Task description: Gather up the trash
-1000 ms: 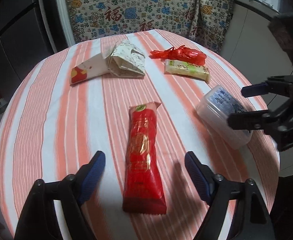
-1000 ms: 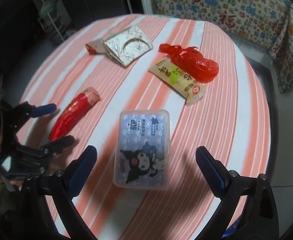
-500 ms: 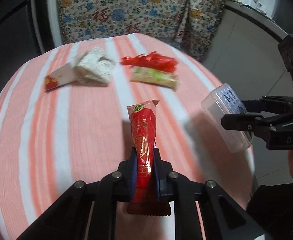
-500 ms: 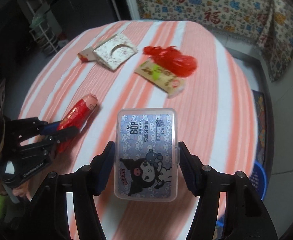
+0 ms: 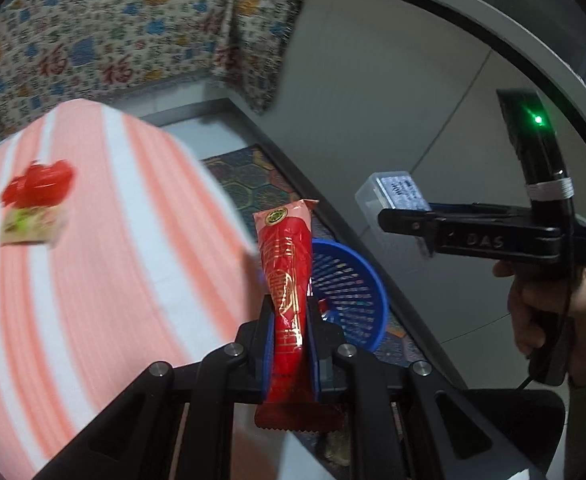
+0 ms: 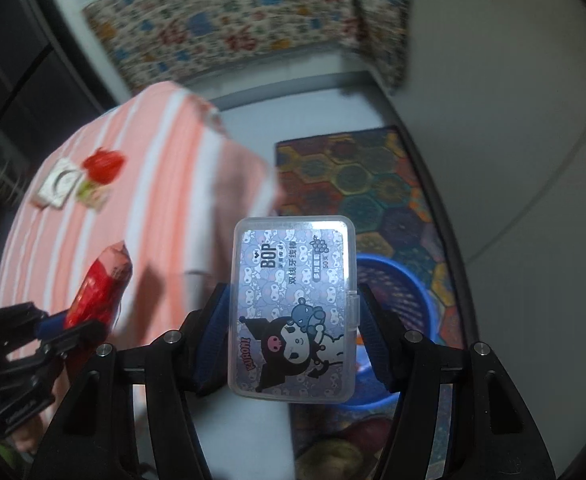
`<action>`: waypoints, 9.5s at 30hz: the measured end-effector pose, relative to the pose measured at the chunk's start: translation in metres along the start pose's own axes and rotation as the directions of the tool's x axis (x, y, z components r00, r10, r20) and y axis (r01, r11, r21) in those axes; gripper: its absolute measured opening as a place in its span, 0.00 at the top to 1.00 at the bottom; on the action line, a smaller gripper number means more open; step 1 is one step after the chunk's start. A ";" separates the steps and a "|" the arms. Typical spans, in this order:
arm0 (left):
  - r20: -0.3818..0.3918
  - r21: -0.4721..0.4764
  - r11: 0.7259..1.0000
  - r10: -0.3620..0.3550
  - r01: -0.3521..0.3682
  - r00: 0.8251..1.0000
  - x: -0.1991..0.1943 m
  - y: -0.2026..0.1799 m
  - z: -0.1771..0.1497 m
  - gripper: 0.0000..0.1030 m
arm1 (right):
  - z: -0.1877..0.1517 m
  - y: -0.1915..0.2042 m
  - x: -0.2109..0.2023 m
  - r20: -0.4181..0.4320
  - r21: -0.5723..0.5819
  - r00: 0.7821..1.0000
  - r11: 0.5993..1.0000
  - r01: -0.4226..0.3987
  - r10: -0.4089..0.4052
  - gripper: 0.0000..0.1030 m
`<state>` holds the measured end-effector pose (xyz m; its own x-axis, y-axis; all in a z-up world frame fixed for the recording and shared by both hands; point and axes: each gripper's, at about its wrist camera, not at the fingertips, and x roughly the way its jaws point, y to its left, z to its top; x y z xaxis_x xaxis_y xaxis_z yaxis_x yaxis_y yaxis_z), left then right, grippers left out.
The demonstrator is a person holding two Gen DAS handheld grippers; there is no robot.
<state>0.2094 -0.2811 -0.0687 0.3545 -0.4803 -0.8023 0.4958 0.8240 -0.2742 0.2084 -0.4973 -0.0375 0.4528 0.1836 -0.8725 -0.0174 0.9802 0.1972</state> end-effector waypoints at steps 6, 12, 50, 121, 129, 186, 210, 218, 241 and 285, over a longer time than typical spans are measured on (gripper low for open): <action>-0.048 0.017 1.000 -0.023 0.024 0.999 0.059 -0.041 0.017 0.86 | -0.015 -0.057 0.020 -0.010 0.099 0.999 0.994 0.035 -0.034 0.38; -0.088 0.007 0.999 -0.038 0.038 0.995 0.101 -0.048 0.023 0.86 | -0.022 -0.085 0.025 -0.015 0.139 1.000 0.990 0.027 -0.025 0.38; 0.105 -0.188 0.911 0.390 -0.367 0.915 -0.059 0.135 -0.075 0.37 | -0.021 0.088 -0.013 0.303 -0.127 0.953 0.991 0.031 0.009 0.03; 0.084 -0.016 0.954 0.301 -0.301 0.950 -0.145 0.279 -0.130 0.87 | -0.040 0.278 0.091 0.119 -0.373 0.991 0.928 -0.007 0.055 0.00; 0.116 -0.109 0.938 0.340 -0.328 0.933 -0.147 0.268 -0.155 0.36 | -0.040 0.278 0.091 0.120 -0.373 0.991 0.928 -0.007 0.056 0.00; 0.165 0.076 0.946 0.299 -0.314 0.940 -0.154 0.236 -0.146 0.32 | -0.028 0.310 0.056 -0.190 -0.603 0.965 0.754 -0.259 0.180 0.38; 0.160 -0.101 0.979 0.190 -0.175 0.969 -0.141 0.217 -0.127 0.89 | -0.033 0.252 0.035 -0.149 -0.376 0.941 0.863 -0.337 0.303 0.88; 0.181 -0.106 0.991 0.099 -0.080 0.978 -0.120 0.169 -0.100 0.89 | -0.031 0.180 0.007 -0.083 -0.219 0.921 0.895 -0.389 0.380 0.88; 0.076 0.102 0.985 -0.145 0.137 0.986 0.022 -0.038 0.005 0.89 | -0.032 -0.067 0.020 0.103 0.181 0.995 0.983 -0.012 -0.007 0.88; 0.163 0.083 0.982 0.156 -0.171 0.974 -0.056 0.061 -0.076 0.26 | -0.038 0.001 -0.011 0.288 0.072 0.954 0.995 0.062 -0.081 0.05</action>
<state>0.1594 -0.1805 -0.0811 0.5522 -0.3882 -0.7378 0.4916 0.8664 -0.0879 0.1698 -0.4957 -0.0443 0.6901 0.0750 -0.7198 0.0754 0.9818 0.1745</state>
